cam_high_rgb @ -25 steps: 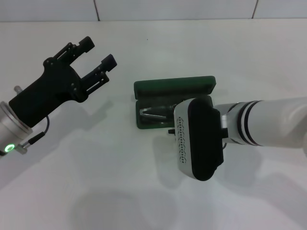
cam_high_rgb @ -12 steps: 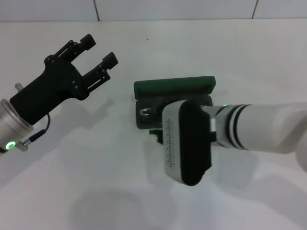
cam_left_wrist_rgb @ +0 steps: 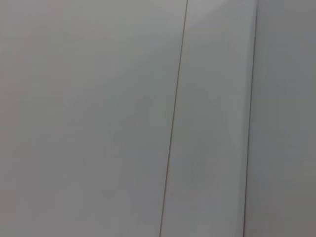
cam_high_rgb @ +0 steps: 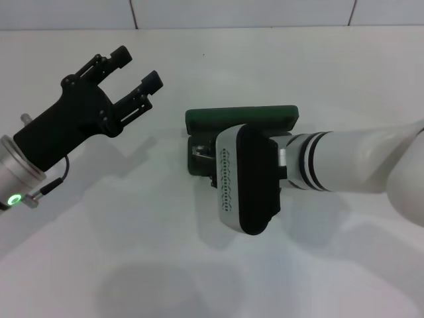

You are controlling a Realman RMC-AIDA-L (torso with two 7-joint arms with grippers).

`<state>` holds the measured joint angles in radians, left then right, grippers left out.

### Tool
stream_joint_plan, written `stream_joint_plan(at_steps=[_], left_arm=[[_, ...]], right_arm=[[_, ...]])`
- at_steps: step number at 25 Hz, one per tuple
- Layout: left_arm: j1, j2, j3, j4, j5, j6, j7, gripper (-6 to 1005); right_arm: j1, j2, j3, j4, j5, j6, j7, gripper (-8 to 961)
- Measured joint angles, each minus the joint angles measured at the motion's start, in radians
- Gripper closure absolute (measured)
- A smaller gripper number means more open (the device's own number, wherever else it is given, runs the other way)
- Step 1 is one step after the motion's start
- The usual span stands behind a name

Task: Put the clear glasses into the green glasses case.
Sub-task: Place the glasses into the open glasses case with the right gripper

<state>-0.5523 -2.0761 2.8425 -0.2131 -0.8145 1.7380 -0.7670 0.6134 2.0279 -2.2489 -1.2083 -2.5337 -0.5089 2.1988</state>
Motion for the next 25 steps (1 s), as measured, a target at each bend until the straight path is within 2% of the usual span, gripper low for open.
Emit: stream_joint_plan(at_steps=[7,10,13,19,25], left_arm=[[-0.002,0.001,0.0,0.0,0.0,0.0,0.0,227],[-0.001,0.003,0.0,0.0,0.0,0.0,-0.001,227],[0.001,0.004,0.0,0.0,0.0,0.0,-0.002,227],[0.004,0.005,0.0,0.0,-0.002,0.0,0.0,227],[0.003,0.005,0.0,-0.001,-0.001,-0.001,0.0,226]], right_arm=[[-0.013,0.0,0.029,0.0,-0.012,0.0,0.011,641],[-0.036,-0.003,0.038,-0.044,-0.012,-0.027,0.005,641],[-0.075,-0.009,0.068,-0.129,-0.012,-0.125,-0.018,641],[-0.155,-0.006,0.173,-0.26,-0.009,-0.342,-0.081,642],[-0.16,-0.003,0.207,-0.253,-0.031,-0.386,-0.076,642]])
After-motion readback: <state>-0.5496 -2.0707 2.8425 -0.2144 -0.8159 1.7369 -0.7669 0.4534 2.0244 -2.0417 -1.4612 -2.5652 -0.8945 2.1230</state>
